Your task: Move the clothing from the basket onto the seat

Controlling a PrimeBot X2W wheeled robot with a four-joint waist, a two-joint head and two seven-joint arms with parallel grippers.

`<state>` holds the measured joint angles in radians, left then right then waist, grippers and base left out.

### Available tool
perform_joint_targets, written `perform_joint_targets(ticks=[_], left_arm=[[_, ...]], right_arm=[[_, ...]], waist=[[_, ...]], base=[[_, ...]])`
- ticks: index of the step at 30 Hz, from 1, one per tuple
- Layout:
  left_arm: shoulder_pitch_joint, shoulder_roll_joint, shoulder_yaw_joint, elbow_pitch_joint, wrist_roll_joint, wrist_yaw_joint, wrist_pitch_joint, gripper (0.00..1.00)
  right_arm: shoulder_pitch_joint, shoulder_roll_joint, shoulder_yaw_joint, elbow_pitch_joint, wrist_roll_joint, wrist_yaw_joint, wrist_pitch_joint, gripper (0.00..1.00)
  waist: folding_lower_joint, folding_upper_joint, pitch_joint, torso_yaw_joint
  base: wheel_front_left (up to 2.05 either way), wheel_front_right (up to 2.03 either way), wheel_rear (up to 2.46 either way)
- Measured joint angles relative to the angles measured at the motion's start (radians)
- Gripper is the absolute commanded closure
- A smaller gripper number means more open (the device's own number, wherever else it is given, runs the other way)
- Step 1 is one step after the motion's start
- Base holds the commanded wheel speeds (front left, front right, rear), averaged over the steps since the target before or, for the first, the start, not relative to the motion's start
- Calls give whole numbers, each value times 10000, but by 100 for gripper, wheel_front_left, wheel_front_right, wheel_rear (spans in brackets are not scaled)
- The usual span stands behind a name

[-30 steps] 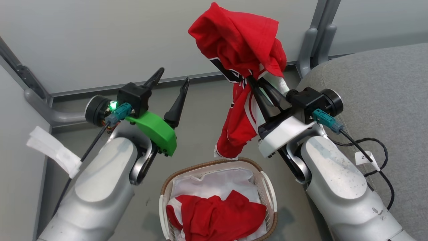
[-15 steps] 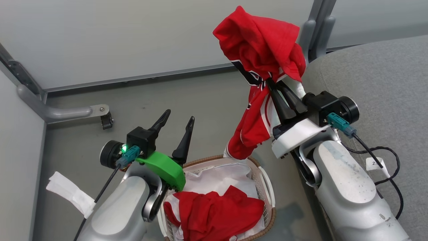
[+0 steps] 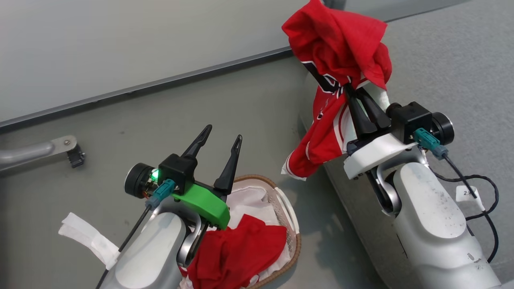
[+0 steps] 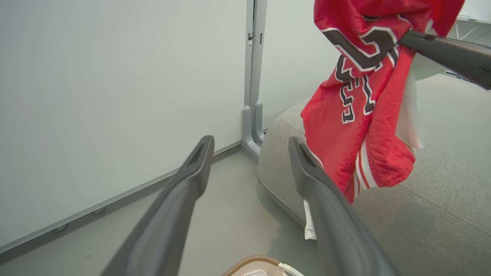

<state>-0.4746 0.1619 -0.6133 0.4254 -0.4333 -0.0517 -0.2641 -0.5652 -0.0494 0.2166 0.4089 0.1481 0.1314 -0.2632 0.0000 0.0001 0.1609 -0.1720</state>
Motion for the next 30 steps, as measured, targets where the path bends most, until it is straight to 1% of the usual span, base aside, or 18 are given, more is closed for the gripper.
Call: perform_joint_targets(ticks=[11, 16, 20, 23, 25, 27, 30], left_arm=[[-416, -69, -92, 322, 418, -232, -2, 0], [-608, -113, -199, 418, 600, -290, 0, 0], [-758, -169, -303, 395, 702, -341, 0, 0], [-859, -236, -405, 316, 765, -405, 0, 0], [-934, -267, -456, 270, 794, -424, 0, 0], [-994, -303, -510, 253, 794, -451, 0, 0], [-1223, -345, -644, 196, 840, -502, 0, 0]], right_arm=[[-16, -6, -926, -73, -182, 0, 0, 100], [-196, -4, -1252, -79, -462, 0, 0, 100], [-692, -6, -1547, -36, -763, 0, 0, 100], [-1290, -90, -1814, 136, -945, 0, 0, 100], [-1787, -127, -2188, 355, -635, 0, 0, 100], [-2403, -334, -2357, 723, -454, 0, 0, 100], [-3458, -938, -2508, 1354, -337, 0, -2, 100]], waist=[[0, 0, 769, -1752], [0, 0, 1248, -2190], [0, 0, 1650, -2328], [1, 0, 1952, -2294], [1, 0, 2116, -2202], [1, 0, 2274, -2035], [1, 0, 2525, -1745]], base=[[0, 0, 0], [0, 0, 0], [0, 0, 0], [0, 0, 0], [0, 0, 0], [0, 0, 0], [0, 0, 0]])
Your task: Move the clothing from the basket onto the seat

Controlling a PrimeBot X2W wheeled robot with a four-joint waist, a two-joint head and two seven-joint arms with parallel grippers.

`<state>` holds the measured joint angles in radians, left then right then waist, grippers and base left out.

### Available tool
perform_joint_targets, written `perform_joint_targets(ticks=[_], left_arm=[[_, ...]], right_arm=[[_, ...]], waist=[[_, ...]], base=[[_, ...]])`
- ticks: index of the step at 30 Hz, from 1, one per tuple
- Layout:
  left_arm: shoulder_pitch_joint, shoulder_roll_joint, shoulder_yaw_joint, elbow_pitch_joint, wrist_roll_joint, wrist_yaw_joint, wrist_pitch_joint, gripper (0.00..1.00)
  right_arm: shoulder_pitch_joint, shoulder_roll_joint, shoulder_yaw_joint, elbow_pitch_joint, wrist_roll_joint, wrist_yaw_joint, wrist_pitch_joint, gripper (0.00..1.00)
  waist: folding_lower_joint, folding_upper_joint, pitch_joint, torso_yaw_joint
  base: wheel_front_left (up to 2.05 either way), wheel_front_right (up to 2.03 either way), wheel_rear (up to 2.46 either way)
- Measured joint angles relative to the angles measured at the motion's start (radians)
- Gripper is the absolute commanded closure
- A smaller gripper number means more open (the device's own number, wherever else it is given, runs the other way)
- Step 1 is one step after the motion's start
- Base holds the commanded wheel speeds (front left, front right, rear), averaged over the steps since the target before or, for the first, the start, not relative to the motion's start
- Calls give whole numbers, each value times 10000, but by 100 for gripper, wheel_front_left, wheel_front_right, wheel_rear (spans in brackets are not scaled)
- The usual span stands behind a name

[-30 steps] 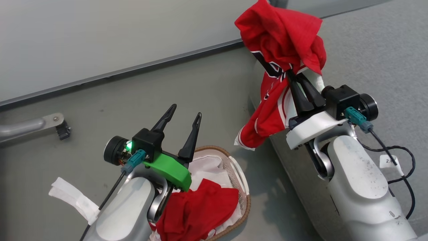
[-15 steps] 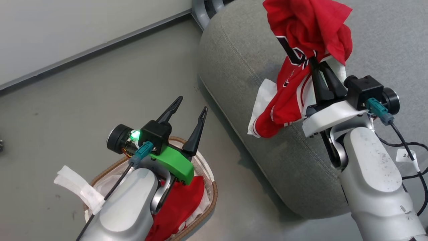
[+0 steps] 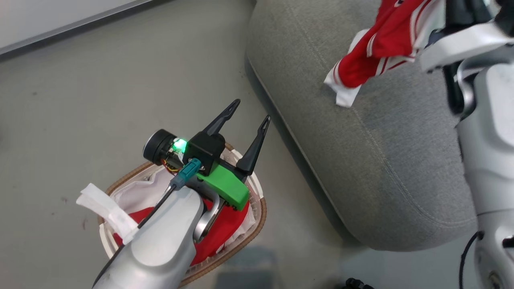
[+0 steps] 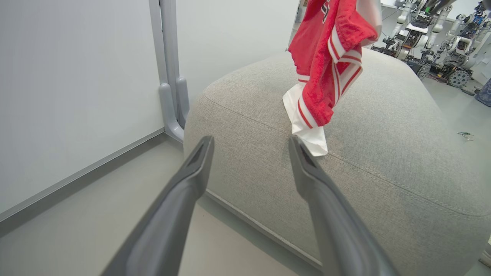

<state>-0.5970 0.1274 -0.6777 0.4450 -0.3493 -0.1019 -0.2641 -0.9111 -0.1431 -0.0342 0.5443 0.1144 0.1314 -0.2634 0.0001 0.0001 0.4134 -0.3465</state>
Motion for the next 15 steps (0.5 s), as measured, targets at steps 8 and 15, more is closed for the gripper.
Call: perform_joint_targets(ticks=[8, 15], left_arm=[[-636, -234, -291, -284, 247, -19, 2, 0], [-972, -430, -380, -456, 305, 54, 2, 0]], right_arm=[[-2335, -1825, -700, 2100, 42, 0, 466, 100], [-3096, -2871, -1672, 3816, -10, 0, 1060, 100]], waist=[[0, 0, 843, 1067], [0, 0, 1734, 2044]], base=[[0, 0, 0], [0, 0, 0]])
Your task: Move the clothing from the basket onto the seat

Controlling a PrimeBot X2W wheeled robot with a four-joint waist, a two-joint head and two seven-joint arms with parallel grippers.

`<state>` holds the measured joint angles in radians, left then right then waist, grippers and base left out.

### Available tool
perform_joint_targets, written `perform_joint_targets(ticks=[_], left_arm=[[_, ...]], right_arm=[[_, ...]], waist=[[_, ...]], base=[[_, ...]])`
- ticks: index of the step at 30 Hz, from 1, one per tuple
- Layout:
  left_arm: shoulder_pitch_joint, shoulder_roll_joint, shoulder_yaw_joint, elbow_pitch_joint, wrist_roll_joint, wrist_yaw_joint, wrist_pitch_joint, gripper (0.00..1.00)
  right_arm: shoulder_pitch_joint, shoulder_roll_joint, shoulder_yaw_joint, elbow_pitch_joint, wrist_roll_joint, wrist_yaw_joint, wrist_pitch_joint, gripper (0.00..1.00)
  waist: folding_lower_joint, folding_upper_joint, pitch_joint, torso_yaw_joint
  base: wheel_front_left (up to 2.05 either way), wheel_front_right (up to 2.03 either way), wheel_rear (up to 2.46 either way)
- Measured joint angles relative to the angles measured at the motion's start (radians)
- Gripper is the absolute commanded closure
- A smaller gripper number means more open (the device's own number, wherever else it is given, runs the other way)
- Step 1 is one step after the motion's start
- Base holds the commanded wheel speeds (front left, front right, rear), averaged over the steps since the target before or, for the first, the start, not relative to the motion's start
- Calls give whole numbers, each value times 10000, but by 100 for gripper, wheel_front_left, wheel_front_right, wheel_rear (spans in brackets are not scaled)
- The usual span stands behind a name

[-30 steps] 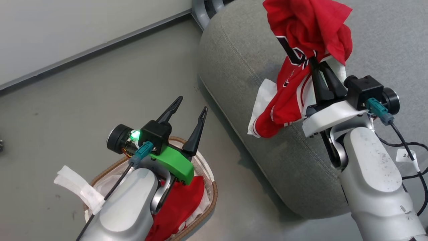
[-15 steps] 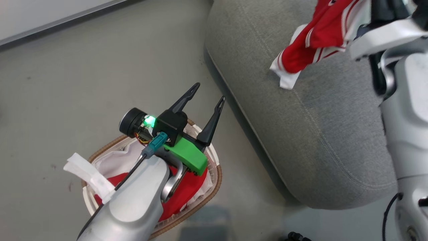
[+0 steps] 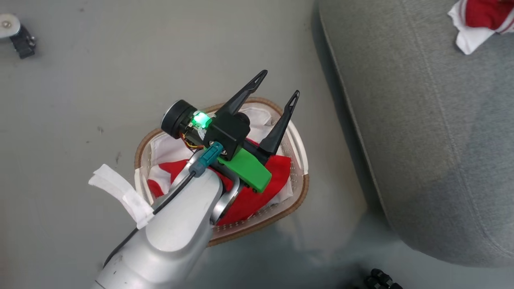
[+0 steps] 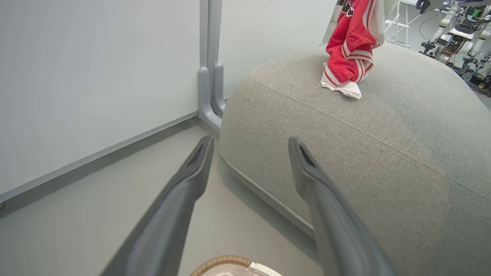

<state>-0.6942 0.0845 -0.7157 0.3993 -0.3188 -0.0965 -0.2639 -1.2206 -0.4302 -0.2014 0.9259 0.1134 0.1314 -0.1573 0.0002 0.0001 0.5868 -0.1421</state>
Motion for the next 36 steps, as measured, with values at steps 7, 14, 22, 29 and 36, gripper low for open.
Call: perform_joint_targets(ticks=[7, 14, 22, 29, 36], left_arm=[[-147, -94, -25, -65, 31, 2, 0, 0], [-158, -111, 23, 40, 88, 0, 0, 0], [-151, -52, 222, 130, 105, -13, -2, 0], [108, -10, 454, 234, 79, -48, -2, 0], [600, 4, 970, 234, -40, -46, -2, 0]], right_arm=[[-37, 10, -107, 1346, -182, 0, -209, 100], [-48, 232, 21, 1958, -242, -4, -612, 2], [94, 399, 600, 2107, -81, 2, -934, 0], [686, 706, 1490, 1755, 303, 2, -1032, 0], [1225, 848, 2654, 1252, 903, 2, -1045, 0]], waist=[[0, 0, 854, 724], [-1, 0, 1337, 990], [-1, 0, 1007, 750], [-1, 0, 335, 516], [-1, 0, -565, 406]], base=[[0, 0, 0], [0, 0, 0], [0, 0, 0], [0, 0, 0], [0, 0, 0]])
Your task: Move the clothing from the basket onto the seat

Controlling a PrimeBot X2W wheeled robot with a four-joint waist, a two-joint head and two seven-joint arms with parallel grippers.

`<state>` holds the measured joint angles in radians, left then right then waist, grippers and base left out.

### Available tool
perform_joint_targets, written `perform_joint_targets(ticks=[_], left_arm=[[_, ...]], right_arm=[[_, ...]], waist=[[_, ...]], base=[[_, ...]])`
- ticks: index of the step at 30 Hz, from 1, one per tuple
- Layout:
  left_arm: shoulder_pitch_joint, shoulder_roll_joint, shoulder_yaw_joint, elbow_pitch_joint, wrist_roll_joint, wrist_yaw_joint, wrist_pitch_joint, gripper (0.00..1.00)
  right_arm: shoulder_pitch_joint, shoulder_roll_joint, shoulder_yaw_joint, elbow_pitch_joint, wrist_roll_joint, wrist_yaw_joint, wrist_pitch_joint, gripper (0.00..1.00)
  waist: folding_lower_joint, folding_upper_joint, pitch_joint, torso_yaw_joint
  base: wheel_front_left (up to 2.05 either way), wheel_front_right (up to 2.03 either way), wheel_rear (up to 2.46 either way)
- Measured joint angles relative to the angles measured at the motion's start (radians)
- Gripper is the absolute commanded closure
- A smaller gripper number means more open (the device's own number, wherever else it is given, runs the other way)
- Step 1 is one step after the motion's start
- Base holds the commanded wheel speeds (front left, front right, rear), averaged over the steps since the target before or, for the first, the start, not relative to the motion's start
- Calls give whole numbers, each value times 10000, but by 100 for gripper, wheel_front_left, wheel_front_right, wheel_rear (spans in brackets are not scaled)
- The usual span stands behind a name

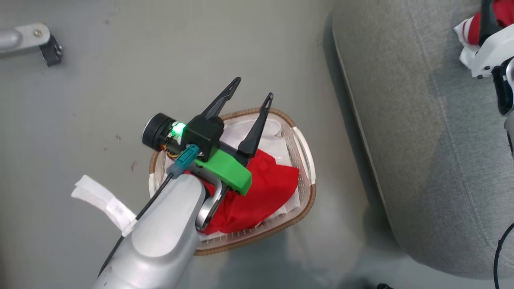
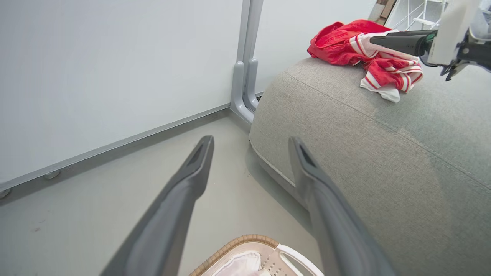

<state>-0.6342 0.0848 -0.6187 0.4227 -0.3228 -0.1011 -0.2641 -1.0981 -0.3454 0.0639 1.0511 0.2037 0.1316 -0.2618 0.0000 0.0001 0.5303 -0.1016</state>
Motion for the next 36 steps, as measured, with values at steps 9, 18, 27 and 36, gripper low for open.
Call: perform_joint_targets(ticks=[9, 18, 27, 36], left_arm=[[983, 35, 1099, -215, -155, 165, -2, 0], [2366, 23, 2679, -608, -184, 393, -2, 0], [3814, -42, 4211, -1014, 40, 445, -2, 0], [4998, -232, 5072, -1279, 270, 366, -2, 0]], right_arm=[[640, 12, 771, -1101, 644, -2, -4, 0], [2044, 828, 740, -2594, 479, -2, -15, 0], [4228, 2192, -21, -4485, -100, -2, -13, 0], [6410, 2926, -42, -5992, -696, -2, -13, 0]], waist=[[-1, 0, -1356, 61], [-1, -1, -2586, 372], [-1, -1, -3441, 937], [-1, -1, -3972, 1248]], base=[[0, 0, 0], [0, 0, 0], [0, 0, 0], [0, 0, 0]])
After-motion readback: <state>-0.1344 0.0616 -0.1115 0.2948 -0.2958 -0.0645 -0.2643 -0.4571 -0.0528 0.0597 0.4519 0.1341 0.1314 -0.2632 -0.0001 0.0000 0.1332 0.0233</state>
